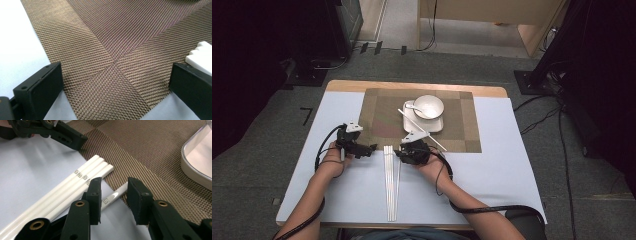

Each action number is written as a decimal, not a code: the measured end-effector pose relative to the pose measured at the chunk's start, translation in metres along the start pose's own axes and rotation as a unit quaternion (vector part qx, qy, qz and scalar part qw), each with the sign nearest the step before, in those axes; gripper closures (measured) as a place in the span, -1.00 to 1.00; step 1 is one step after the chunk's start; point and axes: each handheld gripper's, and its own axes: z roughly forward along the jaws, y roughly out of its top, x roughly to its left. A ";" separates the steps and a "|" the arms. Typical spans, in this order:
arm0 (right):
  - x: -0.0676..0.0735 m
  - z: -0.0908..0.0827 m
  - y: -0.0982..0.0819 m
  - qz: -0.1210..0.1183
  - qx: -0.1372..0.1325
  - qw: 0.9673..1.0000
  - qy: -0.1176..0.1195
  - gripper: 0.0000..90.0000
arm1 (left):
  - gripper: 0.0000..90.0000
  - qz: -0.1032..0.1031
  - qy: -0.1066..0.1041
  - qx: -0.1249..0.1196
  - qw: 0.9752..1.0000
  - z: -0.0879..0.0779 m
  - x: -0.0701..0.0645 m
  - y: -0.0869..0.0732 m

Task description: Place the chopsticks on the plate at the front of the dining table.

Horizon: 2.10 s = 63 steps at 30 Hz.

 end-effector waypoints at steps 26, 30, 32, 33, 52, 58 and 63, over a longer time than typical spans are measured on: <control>-0.009 -0.004 0.002 0.019 0.013 1.000 -0.007 0.83 | -1.00 0.000 0.000 0.000 1.000 0.000 0.000 0.000; -0.010 -0.004 0.003 0.013 0.020 1.000 -0.009 0.86 | -1.00 0.001 0.001 -0.001 1.000 0.000 0.000 0.000; -0.010 -0.003 0.005 0.006 0.024 1.000 -0.011 0.86 | -1.00 0.001 0.002 -0.001 1.000 0.000 0.000 0.000; -0.011 -0.003 0.006 0.004 0.024 1.000 -0.012 0.86 | -1.00 0.000 0.003 -0.002 1.000 0.000 -0.001 0.000; -0.030 0.007 0.016 0.006 0.021 1.000 -0.018 0.86 | -1.00 -0.012 0.007 0.000 1.000 0.000 0.000 -0.001; -0.032 0.010 0.017 0.004 0.016 1.000 -0.015 0.85 | -1.00 -0.011 0.012 -0.001 1.000 -0.001 0.000 -0.001; -0.032 0.010 0.017 -0.008 0.015 1.000 -0.011 0.72 | -1.00 -0.012 0.012 -0.001 1.000 -0.001 0.000 -0.001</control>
